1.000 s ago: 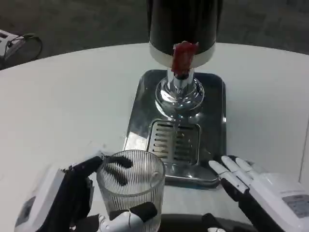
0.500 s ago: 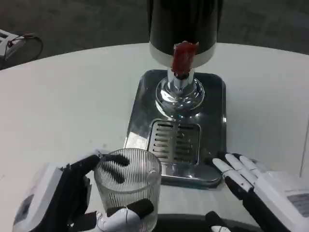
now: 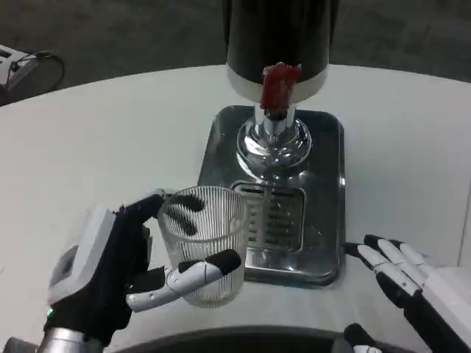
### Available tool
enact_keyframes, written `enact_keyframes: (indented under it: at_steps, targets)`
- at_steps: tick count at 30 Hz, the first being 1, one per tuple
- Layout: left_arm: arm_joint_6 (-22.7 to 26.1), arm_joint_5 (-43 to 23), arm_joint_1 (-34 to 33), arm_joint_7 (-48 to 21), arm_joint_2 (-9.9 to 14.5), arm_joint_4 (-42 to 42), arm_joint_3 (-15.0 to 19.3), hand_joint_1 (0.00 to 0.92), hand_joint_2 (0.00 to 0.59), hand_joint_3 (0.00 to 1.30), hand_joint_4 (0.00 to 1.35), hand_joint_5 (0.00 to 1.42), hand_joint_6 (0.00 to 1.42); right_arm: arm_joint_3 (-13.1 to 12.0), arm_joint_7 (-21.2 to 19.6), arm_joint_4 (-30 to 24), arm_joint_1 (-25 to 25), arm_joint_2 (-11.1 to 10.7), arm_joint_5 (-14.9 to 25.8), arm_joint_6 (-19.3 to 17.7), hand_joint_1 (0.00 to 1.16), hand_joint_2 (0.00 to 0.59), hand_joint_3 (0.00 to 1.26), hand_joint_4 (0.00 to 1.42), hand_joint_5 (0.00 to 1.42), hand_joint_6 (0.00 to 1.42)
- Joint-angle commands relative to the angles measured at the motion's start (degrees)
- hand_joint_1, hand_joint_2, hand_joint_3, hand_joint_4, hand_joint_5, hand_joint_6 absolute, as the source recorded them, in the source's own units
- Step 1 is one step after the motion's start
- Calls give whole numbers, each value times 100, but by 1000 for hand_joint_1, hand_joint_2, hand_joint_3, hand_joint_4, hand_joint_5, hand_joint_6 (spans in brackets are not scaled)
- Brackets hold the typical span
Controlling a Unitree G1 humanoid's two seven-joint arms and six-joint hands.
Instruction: Grasp the cup under the faucet to collect the drink, then remove the cup.
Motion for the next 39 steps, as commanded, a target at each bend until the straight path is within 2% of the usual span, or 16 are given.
enact_keyframes:
  at_steps: [1, 15, 24, 30, 39]
  targets:
    - [49, 77, -530, 245, 93, 460, -64, 459, 193, 1084, 1235, 1424, 1424, -193, 5, -61, 74, -126, 183, -123, 316, 469, 77, 0, 0, 56]
    - [211, 354, -2094, 686, 401, 2166, -318, 459, 198, 1084, 1235, 1424, 1424, -452, 3, 38, 106, -267, 410, -185, 316, 469, 83, 0, 0, 71]
    - [279, 397, -3046, 864, 382, 3425, -845, 459, 198, 1084, 1235, 1424, 1424, -580, 57, 26, 207, -460, 600, -343, 316, 469, 82, 0, 0, 87]
    - [296, 471, -3454, 1012, 276, 3920, -1163, 455, 191, 1084, 1223, 1424, 1424, -605, 18, -5, 230, -439, 721, -398, 316, 469, 76, 0, 0, 92]
    - [324, 484, -3992, 1196, 197, 4528, -1387, 452, 190, 1084, 1210, 1424, 1424, -751, 33, 22, 283, -479, 850, -432, 316, 469, 74, 0, 0, 109]
